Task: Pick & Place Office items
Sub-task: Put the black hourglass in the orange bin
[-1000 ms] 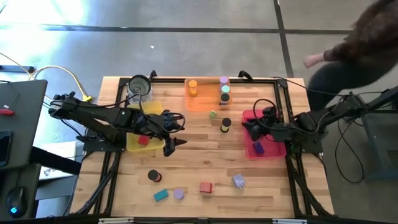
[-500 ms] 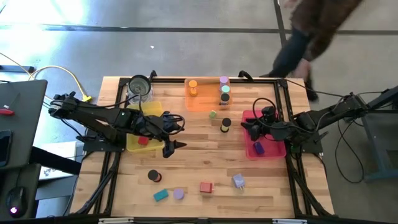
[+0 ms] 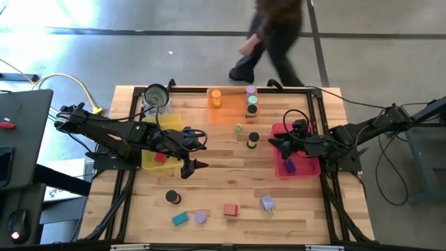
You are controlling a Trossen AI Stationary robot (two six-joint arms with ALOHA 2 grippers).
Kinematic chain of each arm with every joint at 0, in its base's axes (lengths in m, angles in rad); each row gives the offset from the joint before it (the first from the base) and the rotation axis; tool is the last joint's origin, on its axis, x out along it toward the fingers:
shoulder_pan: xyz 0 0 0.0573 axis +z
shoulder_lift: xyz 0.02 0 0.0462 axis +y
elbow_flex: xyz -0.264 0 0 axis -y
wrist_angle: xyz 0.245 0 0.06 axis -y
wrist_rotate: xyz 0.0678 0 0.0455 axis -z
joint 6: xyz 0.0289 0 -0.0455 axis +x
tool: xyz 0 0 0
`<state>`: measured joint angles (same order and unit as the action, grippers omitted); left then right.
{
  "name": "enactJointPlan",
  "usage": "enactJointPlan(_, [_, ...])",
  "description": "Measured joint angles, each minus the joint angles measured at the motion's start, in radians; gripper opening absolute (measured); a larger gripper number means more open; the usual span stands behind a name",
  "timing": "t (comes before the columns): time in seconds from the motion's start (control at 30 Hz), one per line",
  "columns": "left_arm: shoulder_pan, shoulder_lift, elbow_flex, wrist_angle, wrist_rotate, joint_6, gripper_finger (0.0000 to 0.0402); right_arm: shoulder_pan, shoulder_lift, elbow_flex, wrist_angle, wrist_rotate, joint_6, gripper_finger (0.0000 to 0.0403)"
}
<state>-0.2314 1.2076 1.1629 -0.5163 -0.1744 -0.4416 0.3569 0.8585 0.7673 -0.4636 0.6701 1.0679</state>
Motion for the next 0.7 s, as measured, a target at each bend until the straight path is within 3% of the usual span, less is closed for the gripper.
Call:
enactJointPlan(0.3, [-0.001,0.000,-0.002,0.000,0.011,0.000,0.0329,0.000,0.000,0.000,0.018,-0.049,0.002,0.0332])
enactJointPlan(0.47, [-0.001,0.000,-0.002,0.000,0.043,-0.018,0.0329,0.001,0.000,0.000,0.095,-0.063,-0.084,0.0365])
enactJointPlan(0.6, [-0.001,0.000,-0.002,-0.034,0.065,-0.083,0.0329,-0.017,0.000,0.000,0.299,-0.139,-0.344,0.0368])
enactJointPlan(0.7, [0.014,0.001,-0.002,-0.048,0.069,-0.086,0.0329,-0.035,0.000,0.000,0.481,-0.137,-0.549,0.0360])
